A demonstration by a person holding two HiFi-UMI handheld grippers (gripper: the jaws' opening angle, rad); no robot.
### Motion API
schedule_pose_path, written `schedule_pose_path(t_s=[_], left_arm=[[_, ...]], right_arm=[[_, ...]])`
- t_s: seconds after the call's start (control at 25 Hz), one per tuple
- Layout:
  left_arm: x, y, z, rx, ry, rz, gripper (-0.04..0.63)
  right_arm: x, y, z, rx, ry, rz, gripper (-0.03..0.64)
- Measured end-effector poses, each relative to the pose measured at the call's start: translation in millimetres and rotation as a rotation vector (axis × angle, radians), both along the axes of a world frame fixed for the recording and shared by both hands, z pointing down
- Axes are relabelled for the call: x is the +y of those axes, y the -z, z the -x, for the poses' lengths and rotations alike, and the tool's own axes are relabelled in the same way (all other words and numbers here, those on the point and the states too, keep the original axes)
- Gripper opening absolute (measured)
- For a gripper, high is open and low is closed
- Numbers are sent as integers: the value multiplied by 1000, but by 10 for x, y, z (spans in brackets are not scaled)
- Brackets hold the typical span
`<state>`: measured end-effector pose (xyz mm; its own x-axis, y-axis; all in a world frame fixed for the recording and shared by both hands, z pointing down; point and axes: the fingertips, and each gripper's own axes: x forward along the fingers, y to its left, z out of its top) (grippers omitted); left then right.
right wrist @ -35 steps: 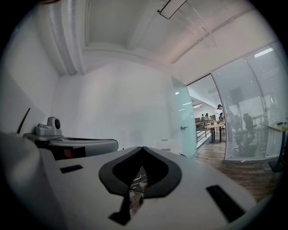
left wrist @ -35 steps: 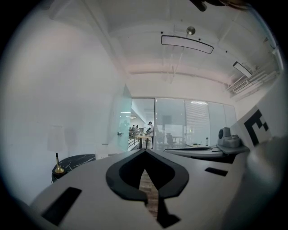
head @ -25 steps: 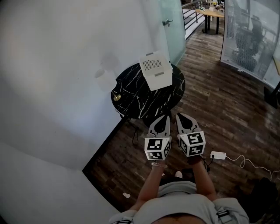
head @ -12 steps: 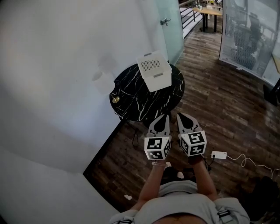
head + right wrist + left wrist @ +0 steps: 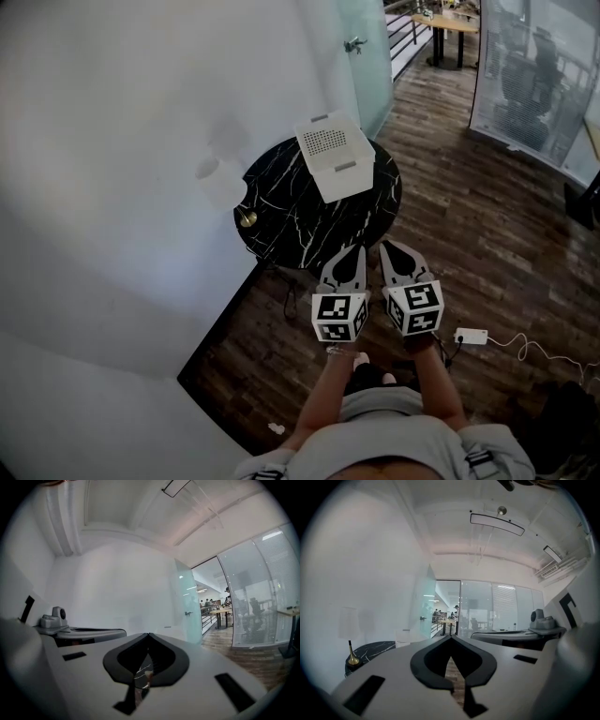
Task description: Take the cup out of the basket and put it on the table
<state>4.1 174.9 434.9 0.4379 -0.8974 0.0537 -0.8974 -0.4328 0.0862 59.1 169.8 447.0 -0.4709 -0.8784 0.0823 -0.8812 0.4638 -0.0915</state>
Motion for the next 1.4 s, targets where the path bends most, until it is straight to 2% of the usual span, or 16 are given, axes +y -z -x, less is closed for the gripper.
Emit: schedule_pose_path(t_s=[0.28, 0.68, 1.0, 1.4], left_arm=[[-360, 0, 301, -1, -11, 1, 6], [-777, -56, 496, -20, -84, 5, 5], [-822, -54, 626, 0, -110, 13, 6], [-924, -61, 719, 13, -103, 22, 6]], right_arm=[[-344, -30, 302, 8, -3, 7, 9], [-734, -98, 550, 11, -60, 12, 9], [-767, -60, 645, 25, -97, 9, 9], [-905, -110, 758, 31, -81, 26, 9]])
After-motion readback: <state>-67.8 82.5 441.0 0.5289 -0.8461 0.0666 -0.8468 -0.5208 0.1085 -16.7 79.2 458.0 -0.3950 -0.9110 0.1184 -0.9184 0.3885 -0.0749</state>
